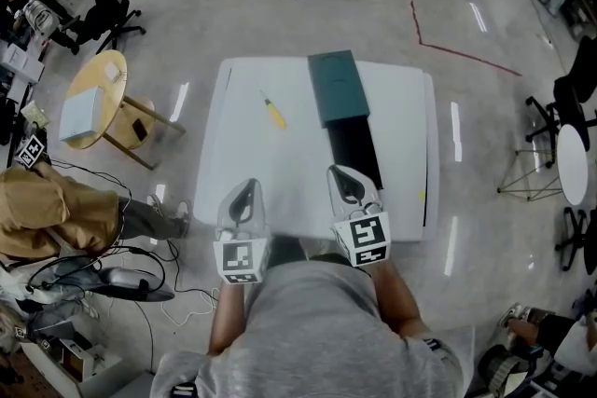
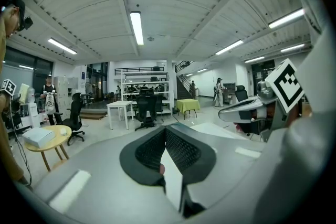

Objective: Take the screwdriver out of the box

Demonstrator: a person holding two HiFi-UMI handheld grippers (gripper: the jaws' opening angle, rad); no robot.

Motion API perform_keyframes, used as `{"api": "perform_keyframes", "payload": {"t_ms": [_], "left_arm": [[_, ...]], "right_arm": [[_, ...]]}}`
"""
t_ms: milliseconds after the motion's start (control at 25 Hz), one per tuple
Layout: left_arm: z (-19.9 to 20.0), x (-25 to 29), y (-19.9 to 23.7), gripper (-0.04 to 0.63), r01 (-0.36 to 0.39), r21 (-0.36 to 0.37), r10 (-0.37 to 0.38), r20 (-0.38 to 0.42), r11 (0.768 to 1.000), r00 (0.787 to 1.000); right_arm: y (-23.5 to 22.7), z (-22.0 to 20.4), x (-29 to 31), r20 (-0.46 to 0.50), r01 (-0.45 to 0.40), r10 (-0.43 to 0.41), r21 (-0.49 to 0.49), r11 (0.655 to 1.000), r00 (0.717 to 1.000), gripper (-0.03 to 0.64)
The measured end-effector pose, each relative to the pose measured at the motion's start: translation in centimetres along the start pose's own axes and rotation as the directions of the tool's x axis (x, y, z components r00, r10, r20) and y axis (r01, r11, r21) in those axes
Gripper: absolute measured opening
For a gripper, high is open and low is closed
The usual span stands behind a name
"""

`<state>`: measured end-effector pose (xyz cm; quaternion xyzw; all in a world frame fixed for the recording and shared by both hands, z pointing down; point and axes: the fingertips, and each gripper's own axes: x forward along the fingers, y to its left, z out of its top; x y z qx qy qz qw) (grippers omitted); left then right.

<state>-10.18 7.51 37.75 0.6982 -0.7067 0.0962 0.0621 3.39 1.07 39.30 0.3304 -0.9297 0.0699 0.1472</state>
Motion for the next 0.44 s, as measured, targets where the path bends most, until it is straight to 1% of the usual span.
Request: {"api": "perform_keyframes", "payload": {"t_ms": [440], "left_arm": [[-0.05, 0.11, 0.14, 0.012, -0.002, 0.005, 0.002, -0.006, 1.000, 1.000]], "right_arm": [[0.18, 0.17, 0.20, 0.004, -0.008, 0.008, 0.002, 1.000, 1.000, 0.003]]}}
